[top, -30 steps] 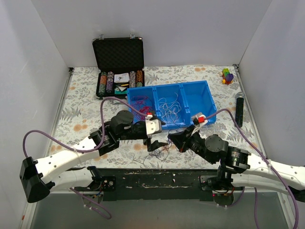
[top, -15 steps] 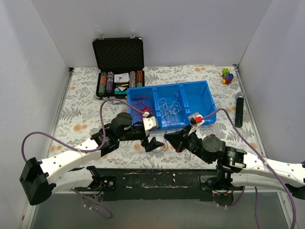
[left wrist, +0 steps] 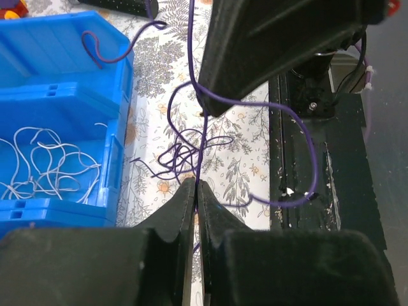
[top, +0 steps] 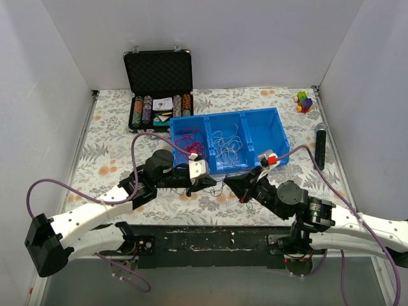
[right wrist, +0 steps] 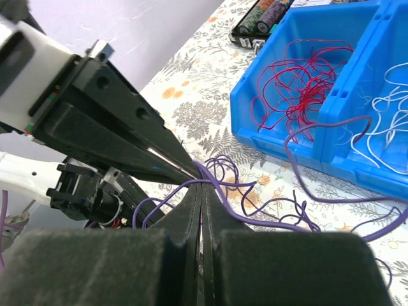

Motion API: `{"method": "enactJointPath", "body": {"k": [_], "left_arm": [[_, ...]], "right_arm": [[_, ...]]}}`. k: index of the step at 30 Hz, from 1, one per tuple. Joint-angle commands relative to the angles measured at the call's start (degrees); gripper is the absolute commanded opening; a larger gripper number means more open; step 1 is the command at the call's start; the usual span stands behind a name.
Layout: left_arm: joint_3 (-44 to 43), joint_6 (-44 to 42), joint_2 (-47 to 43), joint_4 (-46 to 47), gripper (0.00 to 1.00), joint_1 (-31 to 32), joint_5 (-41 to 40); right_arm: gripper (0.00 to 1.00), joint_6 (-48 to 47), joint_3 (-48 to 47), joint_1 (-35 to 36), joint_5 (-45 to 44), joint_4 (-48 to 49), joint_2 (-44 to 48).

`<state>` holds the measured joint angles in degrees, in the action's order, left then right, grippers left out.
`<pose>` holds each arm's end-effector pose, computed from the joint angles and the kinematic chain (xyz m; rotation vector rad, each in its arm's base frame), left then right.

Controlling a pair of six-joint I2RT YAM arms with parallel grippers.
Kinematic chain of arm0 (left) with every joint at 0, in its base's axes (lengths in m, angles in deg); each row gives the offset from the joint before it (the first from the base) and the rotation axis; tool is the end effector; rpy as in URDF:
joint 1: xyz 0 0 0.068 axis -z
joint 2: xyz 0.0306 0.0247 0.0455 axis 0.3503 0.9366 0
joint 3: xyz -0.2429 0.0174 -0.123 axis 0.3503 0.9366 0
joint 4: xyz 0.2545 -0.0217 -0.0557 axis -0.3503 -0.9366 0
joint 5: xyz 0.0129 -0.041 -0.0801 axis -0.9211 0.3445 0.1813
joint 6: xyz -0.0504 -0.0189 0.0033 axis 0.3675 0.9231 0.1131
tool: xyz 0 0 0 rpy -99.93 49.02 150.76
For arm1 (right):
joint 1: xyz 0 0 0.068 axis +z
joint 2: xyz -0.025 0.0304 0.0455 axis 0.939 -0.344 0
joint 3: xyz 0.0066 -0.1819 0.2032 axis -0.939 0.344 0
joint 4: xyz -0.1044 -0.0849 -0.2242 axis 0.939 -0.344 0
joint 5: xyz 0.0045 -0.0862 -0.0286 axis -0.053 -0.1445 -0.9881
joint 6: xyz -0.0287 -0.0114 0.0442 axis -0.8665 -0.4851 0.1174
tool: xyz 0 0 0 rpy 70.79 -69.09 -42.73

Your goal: Untangle the cables

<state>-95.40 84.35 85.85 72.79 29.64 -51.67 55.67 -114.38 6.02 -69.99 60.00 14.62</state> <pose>0.1339 -0.1896 0.2911 0.8693 1.9056 -1.3647 0.0554 0.1485 0.3191 -0.2329 1.6509 1.0330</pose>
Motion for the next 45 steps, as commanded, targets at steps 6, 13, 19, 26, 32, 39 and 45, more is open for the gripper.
{"method": "enactJointPath", "body": {"k": [6, 13, 19, 26, 32, 39, 45], "left_arm": [[-3.1, -9.88, -6.58, -8.1, 0.0, -1.19, -1.14], [-11.88, -12.42, -5.88, -7.57, 0.0, -3.13, -2.81], [-25.15, -15.15, -2.81, -10.82, 0.0, -3.31, -1.41], [-34.48, -17.35, 0.01, -14.08, 0.0, -3.31, 0.09], [-31.5, -20.95, -0.51, -14.69, 0.0, -3.13, -1.57], [-28.42, -22.27, -0.96, -14.78, 0.0, -3.22, -1.75], [-28.33, -22.01, -0.34, -14.26, 0.0, -3.31, -1.14]], "right_arm": [[0.14, -0.91, -4.76, 0.48, -5.47, -7.03, 6.52], [0.2, 1.64, -3.0, 0.48, -1.52, -9.4, 5.03], [0.43, -1.43, -3.79, 0.48, 0.34, -10.28, 3.71], [0.61, -8.36, -7.65, 0.48, 0.34, -8.18, 4.5], [0.7, -13.73, -10.91, 0.48, 2.88, -2.99, 8.1], [0.72, -18.48, -14.6, 0.48, 7.45, -0.72, 3.89], [0.73, -21.82, -18.02, 0.48, 11.85, 3.61, -4.35]]}}
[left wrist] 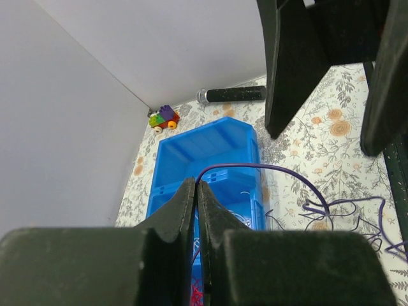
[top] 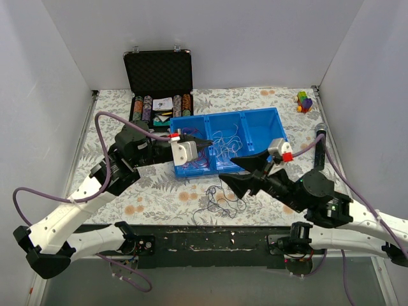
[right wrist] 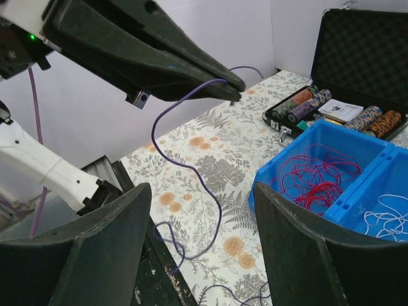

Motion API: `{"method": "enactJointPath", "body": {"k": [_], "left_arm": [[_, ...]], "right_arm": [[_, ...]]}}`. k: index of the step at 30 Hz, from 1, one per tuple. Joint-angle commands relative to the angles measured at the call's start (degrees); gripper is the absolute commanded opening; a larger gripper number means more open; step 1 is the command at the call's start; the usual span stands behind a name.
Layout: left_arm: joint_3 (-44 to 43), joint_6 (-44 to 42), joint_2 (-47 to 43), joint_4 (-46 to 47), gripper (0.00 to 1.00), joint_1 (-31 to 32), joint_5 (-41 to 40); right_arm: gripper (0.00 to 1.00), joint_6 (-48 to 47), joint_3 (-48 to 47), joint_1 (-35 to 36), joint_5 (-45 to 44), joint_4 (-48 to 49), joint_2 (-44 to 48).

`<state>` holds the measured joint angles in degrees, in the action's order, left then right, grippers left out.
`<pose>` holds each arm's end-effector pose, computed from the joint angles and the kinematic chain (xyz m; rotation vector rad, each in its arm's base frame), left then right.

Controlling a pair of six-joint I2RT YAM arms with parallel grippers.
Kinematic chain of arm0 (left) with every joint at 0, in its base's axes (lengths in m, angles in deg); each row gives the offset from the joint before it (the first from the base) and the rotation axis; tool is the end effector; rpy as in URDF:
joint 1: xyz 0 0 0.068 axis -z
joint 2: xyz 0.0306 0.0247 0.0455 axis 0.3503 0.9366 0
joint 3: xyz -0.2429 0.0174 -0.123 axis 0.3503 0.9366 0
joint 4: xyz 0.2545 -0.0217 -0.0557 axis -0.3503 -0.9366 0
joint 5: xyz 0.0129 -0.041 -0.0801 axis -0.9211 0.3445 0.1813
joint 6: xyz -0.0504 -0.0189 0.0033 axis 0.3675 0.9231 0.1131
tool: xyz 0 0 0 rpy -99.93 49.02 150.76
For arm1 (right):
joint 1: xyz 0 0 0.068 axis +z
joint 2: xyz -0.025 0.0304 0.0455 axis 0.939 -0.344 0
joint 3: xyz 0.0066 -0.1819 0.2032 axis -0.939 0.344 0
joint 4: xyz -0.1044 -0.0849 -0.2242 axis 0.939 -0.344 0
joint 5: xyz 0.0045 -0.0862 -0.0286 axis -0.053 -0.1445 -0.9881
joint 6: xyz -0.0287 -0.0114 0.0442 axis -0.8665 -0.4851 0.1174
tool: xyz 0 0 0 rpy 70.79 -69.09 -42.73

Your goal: Untangle the cables

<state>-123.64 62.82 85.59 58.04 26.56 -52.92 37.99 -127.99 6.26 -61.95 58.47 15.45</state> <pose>0.1311 -0.1674 0.4368 1.0384 1.4149 -1.0858 0.0448 0.1271 0.3998 -0.4525 1.3650 1.0367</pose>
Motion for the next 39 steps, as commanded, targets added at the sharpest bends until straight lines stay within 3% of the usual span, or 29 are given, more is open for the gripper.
{"method": "enactJointPath", "body": {"k": [1, 9, 12, 14, 17, 19, 20, 21, 23, 24, 27, 28, 33, 39], "left_arm": [[-0.18, -0.48, 0.01, 0.5, 0.0, -0.14, 0.02], [-0.88, 0.31, 0.54, 0.59, 0.0, -0.22, 0.98], [-1.06, 0.57, 0.62, 0.5, 0.0, -0.22, 0.99], [-1.24, 0.75, 0.71, 0.59, 0.0, -0.14, 0.99], [-1.15, 0.75, 0.62, 0.76, 0.0, -0.22, 0.55], [-1.32, 0.66, 0.54, 1.11, 0.01, -0.22, -0.42], [-1.41, 0.32, 0.45, 1.2, 0.05, -0.22, -1.03], [-1.58, -0.12, 0.45, 1.29, 0.16, -0.22, -1.65], [-1.94, -1.26, 0.36, 1.29, 0.22, -0.14, -2.79], [-2.03, -1.88, 0.19, 1.38, 0.33, -0.14, -3.4], [-2.03, -2.59, -0.43, 2.51, 0.95, -0.22, -6.03], [-1.85, -2.59, -0.78, 3.04, 0.98, -0.14, -6.83], [-1.76, -4.69, -2.19, 3.23, 0.98, -0.31, -8.16], [-3.34, -6.81, -2.45, 0.59, 0.98, -0.4, -8.07]], "right_arm": [[0.73, -4.75, -5.02, 0.24, 4.16, 5.22, -6.08], [0.72, -8.8, -7.31, 0.24, 4.16, 8.12, -13.02], [0.64, -9.15, -7.49, 0.24, 3.81, 8.73, -14.43], [0.49, -8.54, -7.32, 0.24, 2.67, 9.18, -14.61], [0.14, -7.4, -5.74, 0.24, -0.93, 9.26, -13.12], [0.01, -7.22, -3.98, 0.24, -3.3, 9.27, -11.02], [0.01, -7.22, -3.19, 0.24, -4.53, 8.92, -9.7], [0.01, -7.13, -2.49, 0.24, -6.28, 7.96, -8.3], [0.01, -6.87, -1.34, 0.24, -9.97, 6.11, -6.01], [0.01, -6.69, -1.08, 0.24, -13.12, 5.14, -5.04], [0.01, -6.25, -2.04, 0.15, -23.05, -2.13, -4.5], [0.01, -6.16, -2.04, 0.06, -25.87, -3.73, -4.68], [0.01, -8.09, -1.34, -4.23, -31.17, -5.5, -6.08], [0.01, -6.96, -1.95, -22.93, -20.3, -6.73, -10.21]]}}
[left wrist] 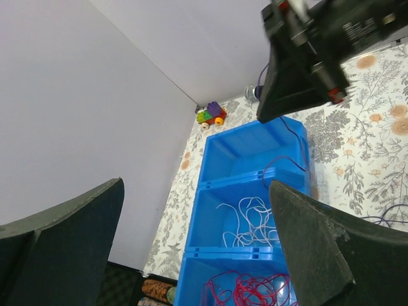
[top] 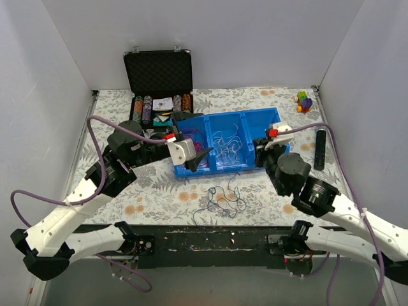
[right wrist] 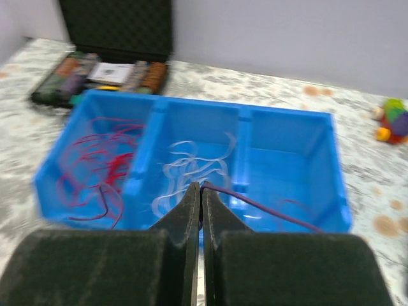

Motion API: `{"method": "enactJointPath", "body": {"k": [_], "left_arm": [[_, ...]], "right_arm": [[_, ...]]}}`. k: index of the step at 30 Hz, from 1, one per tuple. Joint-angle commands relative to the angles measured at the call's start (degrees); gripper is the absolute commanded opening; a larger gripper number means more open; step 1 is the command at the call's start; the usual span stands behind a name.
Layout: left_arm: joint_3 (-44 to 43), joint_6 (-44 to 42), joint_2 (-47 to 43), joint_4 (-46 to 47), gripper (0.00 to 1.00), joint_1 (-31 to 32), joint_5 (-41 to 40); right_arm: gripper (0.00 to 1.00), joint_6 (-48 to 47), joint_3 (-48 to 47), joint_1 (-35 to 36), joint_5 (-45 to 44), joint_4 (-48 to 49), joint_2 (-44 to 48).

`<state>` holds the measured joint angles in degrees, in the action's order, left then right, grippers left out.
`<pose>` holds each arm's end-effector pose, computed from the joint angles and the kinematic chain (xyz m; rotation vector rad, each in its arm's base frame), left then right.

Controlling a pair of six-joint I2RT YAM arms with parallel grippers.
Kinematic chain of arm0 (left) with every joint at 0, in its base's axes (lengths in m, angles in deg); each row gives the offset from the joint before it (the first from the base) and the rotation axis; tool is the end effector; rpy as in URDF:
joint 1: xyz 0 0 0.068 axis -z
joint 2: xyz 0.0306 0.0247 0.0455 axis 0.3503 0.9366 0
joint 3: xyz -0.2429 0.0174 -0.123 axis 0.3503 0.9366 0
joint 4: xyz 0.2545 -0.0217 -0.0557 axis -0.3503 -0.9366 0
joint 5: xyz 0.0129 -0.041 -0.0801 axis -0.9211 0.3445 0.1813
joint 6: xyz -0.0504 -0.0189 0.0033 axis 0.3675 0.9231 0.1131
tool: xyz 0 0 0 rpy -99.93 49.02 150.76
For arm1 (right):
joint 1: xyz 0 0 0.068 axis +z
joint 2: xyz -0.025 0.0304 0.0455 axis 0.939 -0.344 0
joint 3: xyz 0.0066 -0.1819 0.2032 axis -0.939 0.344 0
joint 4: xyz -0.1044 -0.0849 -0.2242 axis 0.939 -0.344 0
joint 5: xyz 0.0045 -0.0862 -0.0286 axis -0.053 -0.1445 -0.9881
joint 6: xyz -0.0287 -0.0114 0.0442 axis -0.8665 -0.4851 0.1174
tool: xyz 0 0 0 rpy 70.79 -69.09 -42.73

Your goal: Untangle the cables

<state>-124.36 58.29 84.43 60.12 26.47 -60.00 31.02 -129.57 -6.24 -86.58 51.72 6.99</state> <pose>0.1302 -0.1602 0.4485 0.9728 1.3416 -0.9310 0.0961 0.1362 0.3770 -0.1705 1.5767 0.3056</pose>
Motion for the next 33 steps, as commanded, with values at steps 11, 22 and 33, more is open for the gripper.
{"method": "enactJointPath", "body": {"k": [11, 22, 33], "left_arm": [[-2.27, -2.81, -3.05, -2.98, 0.98, -1.01, -0.46], [-1.39, -2.9, -3.67, -3.34, 0.97, -1.37, 0.86], [-1.22, -3.34, -3.4, -3.25, 0.94, -2.24, 1.47]], "right_arm": [[0.01, 4.4, -6.96, -32.07, 21.21, 2.22, -19.32], [0.01, 13.63, -8.55, -38.41, 35.91, 7.67, -23.38], [0.01, 26.99, -3.81, -50.63, 55.94, 13.63, -25.57]]}}
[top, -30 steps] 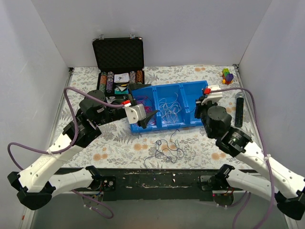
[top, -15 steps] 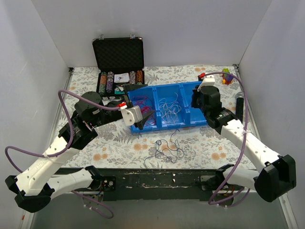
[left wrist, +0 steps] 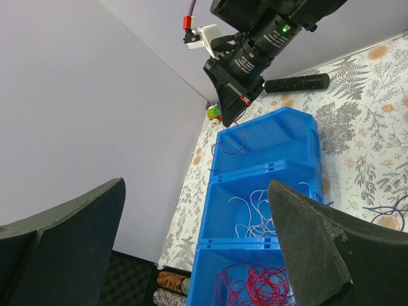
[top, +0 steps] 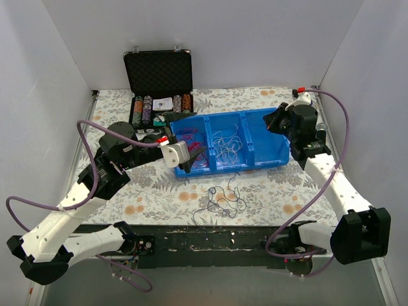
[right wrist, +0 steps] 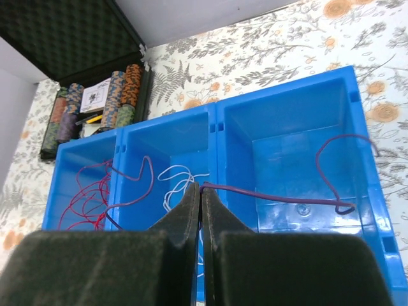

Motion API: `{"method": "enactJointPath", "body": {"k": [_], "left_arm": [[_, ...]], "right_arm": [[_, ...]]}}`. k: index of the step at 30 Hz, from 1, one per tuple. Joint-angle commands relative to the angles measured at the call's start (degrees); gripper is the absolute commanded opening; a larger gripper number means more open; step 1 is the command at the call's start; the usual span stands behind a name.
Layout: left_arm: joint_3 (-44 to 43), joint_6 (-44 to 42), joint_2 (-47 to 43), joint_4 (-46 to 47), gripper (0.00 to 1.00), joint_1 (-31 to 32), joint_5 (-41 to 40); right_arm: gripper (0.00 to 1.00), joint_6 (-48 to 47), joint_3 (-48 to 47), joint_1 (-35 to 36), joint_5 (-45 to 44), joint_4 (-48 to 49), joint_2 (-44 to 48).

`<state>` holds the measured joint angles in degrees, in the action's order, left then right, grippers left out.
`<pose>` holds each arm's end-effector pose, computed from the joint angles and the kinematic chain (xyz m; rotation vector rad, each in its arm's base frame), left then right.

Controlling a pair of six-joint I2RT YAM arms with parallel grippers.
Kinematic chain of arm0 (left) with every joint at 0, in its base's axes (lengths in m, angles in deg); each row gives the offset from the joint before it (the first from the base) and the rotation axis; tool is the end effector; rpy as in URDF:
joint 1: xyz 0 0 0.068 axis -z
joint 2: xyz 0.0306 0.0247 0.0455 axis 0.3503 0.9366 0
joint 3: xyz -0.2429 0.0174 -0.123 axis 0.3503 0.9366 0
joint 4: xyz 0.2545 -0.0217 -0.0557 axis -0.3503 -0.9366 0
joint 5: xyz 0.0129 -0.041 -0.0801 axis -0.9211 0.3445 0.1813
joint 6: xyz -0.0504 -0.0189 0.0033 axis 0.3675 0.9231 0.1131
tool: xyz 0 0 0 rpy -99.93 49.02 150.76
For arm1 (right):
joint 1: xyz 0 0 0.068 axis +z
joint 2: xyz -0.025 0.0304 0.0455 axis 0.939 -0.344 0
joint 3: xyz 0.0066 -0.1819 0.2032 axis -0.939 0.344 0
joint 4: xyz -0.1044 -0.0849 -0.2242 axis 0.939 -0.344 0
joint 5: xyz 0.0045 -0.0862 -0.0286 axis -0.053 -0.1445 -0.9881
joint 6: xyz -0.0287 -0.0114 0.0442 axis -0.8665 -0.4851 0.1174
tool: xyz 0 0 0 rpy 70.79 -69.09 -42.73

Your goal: Untangle the cables

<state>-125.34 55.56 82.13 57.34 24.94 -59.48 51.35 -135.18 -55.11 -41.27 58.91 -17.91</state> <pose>0.1231 -0.1456 0.4561 0.9847 1.3113 -0.8816 0.2721 0.0712 0.3345 0.1864 1.8093 0.4896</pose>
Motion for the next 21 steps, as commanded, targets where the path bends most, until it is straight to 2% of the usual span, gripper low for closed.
{"method": "enactJointPath", "body": {"k": [1, 5, 11, 17, 21], "left_arm": [[-0.15, -0.61, -1.19, -0.47, 0.94, -0.8, 0.95], [-0.32, -0.87, -0.93, -0.47, 0.93, -0.89, 1.13], [-1.02, -1.04, -0.32, -0.38, 0.93, -0.89, 1.74], [-1.11, -0.61, -0.32, -0.38, 0.93, -0.89, 1.92], [-1.46, -0.43, -0.05, -0.47, 0.93, -0.89, 2.53]], "right_arm": [[0.01, 7.54, 1.81, -1.76, 10.29, 6.72, -0.59], [0.01, 11.23, 3.21, -1.76, 4.94, 7.68, 0.81], [0.01, 21.16, 6.2, -1.85, 8.18, 13.66, -0.68], [0.01, 26.79, 7.08, -1.58, -3.4, 6.91, -0.15], [0.01, 29.87, 5.24, -1.58, -10.18, -1.0, -1.2]]}}
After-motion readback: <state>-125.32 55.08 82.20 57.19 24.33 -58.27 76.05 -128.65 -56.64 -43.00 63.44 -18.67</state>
